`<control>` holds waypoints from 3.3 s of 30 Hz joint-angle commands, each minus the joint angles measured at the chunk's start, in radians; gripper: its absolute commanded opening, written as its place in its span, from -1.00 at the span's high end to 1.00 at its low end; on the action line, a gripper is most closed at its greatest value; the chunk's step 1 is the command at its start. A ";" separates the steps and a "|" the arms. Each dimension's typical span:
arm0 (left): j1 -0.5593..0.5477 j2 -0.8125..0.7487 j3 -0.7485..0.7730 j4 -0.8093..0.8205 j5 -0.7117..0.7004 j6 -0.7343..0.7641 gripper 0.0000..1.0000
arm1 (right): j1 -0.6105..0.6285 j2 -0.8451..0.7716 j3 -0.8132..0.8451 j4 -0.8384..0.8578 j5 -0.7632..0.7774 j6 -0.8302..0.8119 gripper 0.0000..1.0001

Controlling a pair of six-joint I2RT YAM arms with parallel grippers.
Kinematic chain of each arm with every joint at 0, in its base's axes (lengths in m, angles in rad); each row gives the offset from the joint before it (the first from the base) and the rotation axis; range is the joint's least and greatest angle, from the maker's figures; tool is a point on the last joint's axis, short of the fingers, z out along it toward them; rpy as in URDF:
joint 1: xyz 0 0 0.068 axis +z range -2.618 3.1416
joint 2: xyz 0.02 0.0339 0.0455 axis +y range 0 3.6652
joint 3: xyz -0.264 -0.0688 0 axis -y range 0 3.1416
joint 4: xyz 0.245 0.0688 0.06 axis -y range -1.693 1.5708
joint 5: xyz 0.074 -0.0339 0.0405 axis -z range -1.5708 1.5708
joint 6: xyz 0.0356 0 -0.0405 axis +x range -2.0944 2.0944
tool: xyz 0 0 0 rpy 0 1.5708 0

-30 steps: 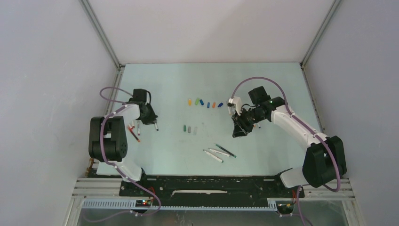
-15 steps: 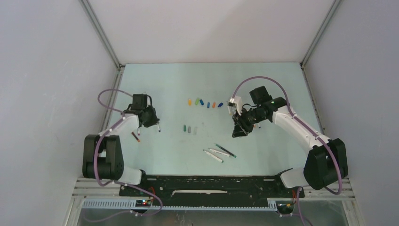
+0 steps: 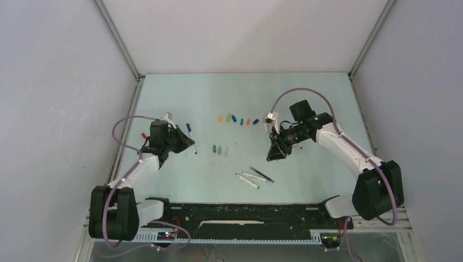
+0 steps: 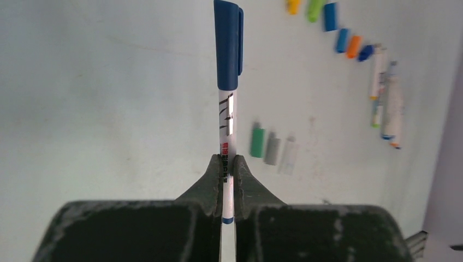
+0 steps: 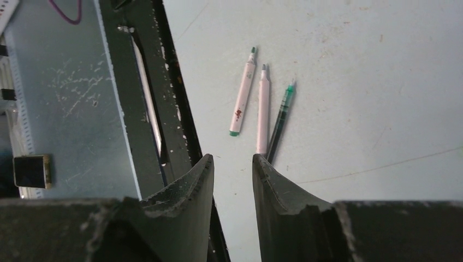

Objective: Open the pen caps
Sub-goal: Pick up the pen from the center of the board, then open the pen cap from the pen.

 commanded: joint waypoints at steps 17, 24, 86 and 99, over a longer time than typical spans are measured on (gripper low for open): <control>-0.459 -0.091 -0.032 0.691 0.077 -0.311 0.97 | -0.105 -0.090 -0.330 1.014 -0.411 0.777 0.11; -0.605 0.040 0.037 0.781 0.041 -0.314 0.96 | -0.163 -0.149 -0.374 1.240 -0.402 1.016 -0.14; -0.735 -0.054 0.116 0.707 0.073 -0.158 -0.93 | -0.189 -0.126 -0.279 0.909 -0.753 0.643 1.00; -0.772 0.140 0.165 0.924 0.132 -0.250 -0.52 | -0.181 -0.090 -0.278 0.934 -0.790 0.665 1.00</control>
